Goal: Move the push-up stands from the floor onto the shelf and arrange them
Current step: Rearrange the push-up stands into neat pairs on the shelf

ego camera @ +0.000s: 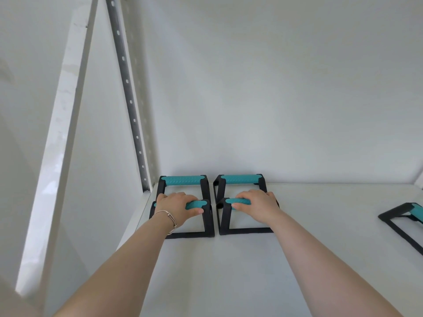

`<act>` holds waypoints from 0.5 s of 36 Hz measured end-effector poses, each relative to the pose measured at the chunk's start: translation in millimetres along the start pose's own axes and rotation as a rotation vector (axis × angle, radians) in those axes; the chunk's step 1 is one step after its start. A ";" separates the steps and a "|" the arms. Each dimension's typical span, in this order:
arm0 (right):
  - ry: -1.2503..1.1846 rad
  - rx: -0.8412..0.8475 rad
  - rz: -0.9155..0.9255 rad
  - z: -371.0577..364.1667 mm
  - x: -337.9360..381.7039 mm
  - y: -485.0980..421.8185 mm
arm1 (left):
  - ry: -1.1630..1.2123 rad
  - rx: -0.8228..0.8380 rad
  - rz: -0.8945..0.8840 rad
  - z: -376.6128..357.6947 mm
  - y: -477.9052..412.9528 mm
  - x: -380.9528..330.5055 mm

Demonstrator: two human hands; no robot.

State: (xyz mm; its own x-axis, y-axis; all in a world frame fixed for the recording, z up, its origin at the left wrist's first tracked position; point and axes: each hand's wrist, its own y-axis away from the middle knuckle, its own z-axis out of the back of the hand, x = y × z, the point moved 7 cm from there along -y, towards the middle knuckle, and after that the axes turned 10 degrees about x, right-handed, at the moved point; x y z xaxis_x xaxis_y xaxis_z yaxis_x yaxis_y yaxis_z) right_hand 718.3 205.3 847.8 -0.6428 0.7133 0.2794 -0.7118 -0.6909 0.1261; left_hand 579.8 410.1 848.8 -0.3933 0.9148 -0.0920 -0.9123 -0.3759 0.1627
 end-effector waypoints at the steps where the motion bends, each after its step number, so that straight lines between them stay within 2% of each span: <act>1: 0.003 -0.002 0.000 -0.3 -0.3 -0.2 | 0.000 0.001 0.002 -0.5 -1.0 0.3; 18: -0.015 -0.041 0.004 0.8 0.7 1.8 | -0.011 0.007 -0.002 0.3 0.1 0.2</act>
State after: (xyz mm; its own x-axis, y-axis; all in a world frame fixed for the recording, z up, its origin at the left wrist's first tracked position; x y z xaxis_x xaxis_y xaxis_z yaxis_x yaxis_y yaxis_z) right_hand 716.8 204.5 849.0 -0.6418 0.7084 0.2938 -0.7202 -0.6883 0.0862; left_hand 579.6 410.3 849.1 -0.3905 0.9170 -0.0813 -0.9121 -0.3734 0.1691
